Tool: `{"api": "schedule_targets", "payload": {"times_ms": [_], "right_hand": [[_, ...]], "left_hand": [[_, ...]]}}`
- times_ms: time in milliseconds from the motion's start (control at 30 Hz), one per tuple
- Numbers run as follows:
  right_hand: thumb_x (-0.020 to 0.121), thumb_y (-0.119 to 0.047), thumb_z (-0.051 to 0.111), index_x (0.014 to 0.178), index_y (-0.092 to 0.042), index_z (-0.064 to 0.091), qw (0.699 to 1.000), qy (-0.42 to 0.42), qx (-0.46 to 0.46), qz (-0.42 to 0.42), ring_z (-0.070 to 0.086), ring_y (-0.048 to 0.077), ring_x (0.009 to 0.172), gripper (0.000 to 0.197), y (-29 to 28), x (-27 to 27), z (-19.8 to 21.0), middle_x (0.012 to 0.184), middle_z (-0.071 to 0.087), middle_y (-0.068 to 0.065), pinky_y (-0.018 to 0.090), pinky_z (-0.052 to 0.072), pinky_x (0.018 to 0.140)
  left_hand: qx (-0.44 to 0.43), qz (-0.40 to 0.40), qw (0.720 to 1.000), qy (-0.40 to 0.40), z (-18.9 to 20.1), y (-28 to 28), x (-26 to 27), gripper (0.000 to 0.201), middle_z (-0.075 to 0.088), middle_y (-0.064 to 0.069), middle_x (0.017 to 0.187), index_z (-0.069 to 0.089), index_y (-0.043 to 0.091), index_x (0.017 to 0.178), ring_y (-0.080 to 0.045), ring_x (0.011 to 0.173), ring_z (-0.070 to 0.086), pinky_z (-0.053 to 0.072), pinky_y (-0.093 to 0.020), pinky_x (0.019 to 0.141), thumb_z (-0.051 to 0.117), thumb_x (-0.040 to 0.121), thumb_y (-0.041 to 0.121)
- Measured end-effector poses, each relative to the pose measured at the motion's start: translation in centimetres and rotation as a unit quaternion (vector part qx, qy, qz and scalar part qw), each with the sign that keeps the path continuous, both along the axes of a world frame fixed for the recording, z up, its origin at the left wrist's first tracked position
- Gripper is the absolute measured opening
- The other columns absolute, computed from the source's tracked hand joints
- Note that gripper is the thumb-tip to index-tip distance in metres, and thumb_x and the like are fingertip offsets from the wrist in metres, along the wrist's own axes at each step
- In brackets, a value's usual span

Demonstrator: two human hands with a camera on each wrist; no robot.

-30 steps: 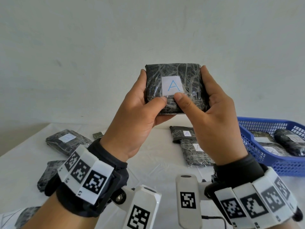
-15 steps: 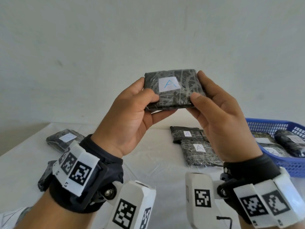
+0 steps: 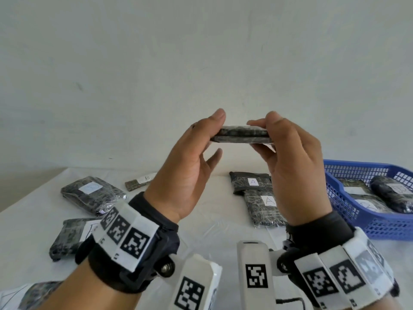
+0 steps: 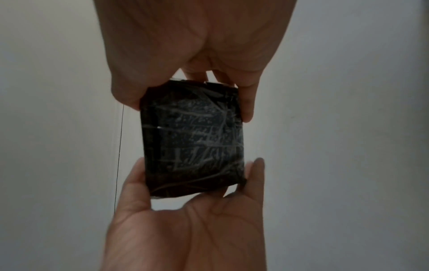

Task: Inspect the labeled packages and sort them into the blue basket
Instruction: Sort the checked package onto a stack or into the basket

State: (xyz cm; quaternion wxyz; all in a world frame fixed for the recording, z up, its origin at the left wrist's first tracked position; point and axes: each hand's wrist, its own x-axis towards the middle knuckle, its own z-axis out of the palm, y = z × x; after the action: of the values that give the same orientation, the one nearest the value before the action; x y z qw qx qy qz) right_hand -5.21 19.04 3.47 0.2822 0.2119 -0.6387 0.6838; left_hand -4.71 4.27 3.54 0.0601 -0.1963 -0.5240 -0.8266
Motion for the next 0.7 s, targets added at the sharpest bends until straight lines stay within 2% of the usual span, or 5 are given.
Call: {"api": "schedule_targets", "payload": {"times_ms": [167,300,400,500,700], "right_hand": [[0.079,-0.062,0.063,0.081,-0.028,0.072,0.999,-0.025,-0.003,0.031,0.066,0.012,0.096,0.036,-0.3,0.0,-0.1,0.089,0.069,-0.005,0.054,0.051,0.108],[0.079,-0.057,0.067,0.082,-0.016,0.067,0.999,-0.031,-0.010,0.000,0.065,0.017,0.090,0.041,-0.9,-0.3,-0.6,0.089,0.069,0.013,0.059,0.052,0.103],[0.076,-0.056,0.067,0.084,-0.023,0.069,0.999,-0.036,-0.028,0.025,0.070,0.009,0.090,0.034,-1.1,-0.2,-0.7,0.086,0.073,-0.004,0.041,0.057,0.094],[0.074,-0.056,0.071,0.093,-0.017,0.073,0.999,-0.028,-0.010,0.020,0.073,0.014,0.096,0.044,-1.1,-0.3,-0.7,0.095,0.077,0.005,0.030,0.053,0.090],[0.073,-0.055,0.071,0.080,-0.029,0.072,0.999,-0.038,-0.008,0.037,0.068,0.008,0.092,0.027,-0.9,-0.1,-0.5,0.089,0.072,-0.006,0.047,0.053,0.104]], "left_hand": [[-0.038,0.063,0.996,0.053,-0.1,0.2,-0.1,0.032,0.063,-0.002,0.084,0.073,0.018,0.080,-0.013,0.094,0.061,0.048,-0.036,0.103,0.072,0.082,0.050],[-0.054,0.059,0.995,0.062,-0.1,0.6,0.3,0.045,0.049,-0.004,0.100,0.070,0.016,0.089,-0.021,0.101,0.044,0.037,-0.043,0.095,0.069,0.078,0.059],[-0.073,0.079,0.992,0.070,-0.2,0.4,0.0,0.062,0.050,-0.006,0.102,0.069,0.002,0.096,-0.021,0.100,0.045,0.037,-0.047,0.097,0.071,0.076,0.060],[-0.096,0.080,0.988,0.088,-0.3,0.4,-0.1,0.048,0.059,-0.002,0.093,0.069,0.014,0.089,-0.019,0.096,0.056,0.040,-0.040,0.101,0.067,0.078,0.060],[-0.092,0.065,0.989,0.094,-0.2,0.5,0.2,0.030,0.068,0.008,0.087,0.077,0.035,0.076,-0.013,0.098,0.061,0.043,-0.047,0.109,0.062,0.082,0.059]]}}
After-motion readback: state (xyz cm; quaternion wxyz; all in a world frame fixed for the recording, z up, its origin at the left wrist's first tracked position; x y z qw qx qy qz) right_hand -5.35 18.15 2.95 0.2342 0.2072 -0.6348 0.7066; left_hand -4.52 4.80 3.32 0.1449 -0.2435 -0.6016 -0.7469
